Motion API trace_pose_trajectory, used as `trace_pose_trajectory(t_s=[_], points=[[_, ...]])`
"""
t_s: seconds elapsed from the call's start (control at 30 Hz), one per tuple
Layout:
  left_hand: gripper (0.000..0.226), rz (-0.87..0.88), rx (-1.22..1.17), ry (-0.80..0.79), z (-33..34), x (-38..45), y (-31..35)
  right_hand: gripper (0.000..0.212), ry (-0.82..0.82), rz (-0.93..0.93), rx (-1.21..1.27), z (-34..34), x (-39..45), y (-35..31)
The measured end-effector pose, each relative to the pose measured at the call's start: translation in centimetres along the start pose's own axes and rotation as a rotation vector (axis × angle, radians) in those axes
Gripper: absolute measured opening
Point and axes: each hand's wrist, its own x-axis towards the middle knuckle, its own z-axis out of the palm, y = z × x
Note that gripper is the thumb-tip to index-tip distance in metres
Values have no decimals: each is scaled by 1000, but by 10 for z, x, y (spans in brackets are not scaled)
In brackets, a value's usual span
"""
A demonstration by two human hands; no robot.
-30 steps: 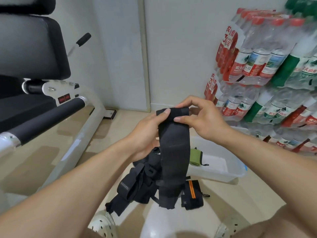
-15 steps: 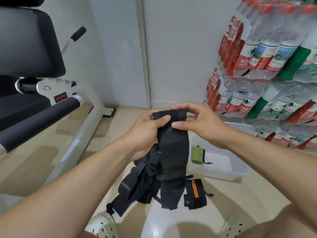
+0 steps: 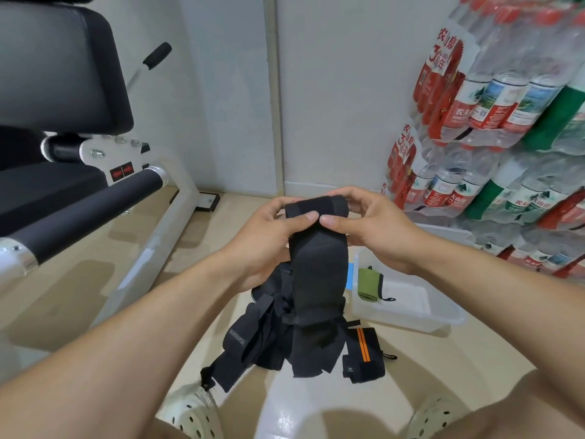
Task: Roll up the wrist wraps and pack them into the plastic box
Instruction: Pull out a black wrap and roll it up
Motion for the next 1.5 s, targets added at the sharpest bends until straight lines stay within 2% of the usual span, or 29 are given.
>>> trace_pose_trajectory(t_s=[0.27,0.4,0.53,0.7,0.77,0.9,1.17,1.33,1.5], points=[[27,-27,-14,-21,0,-1,-4,35,105,-68,-93,3,-2,4],[18,28,21,30,-1,2,-8,38,92,-61,-109,3,-4,3],[16,60,57,79,1,6,-8,32,12,7,14,-1,-2,1],[23,102,124,125,-2,10,-7,43,-29,62,81,0,-1,3],[23,113,138,117,-3,9,-7,43,-7,65,87,0,0,3],[26,116,169,79,-4,6,-9,35,-94,128,66,1,-4,5],[24,47,125,80,-3,4,-7,27,1,92,62,2,-2,2],[39,-75,75,68,-5,3,-4,26,46,62,89,3,-1,2],[39,-37,43,102,-6,3,-3,34,40,15,51,1,-1,5]])
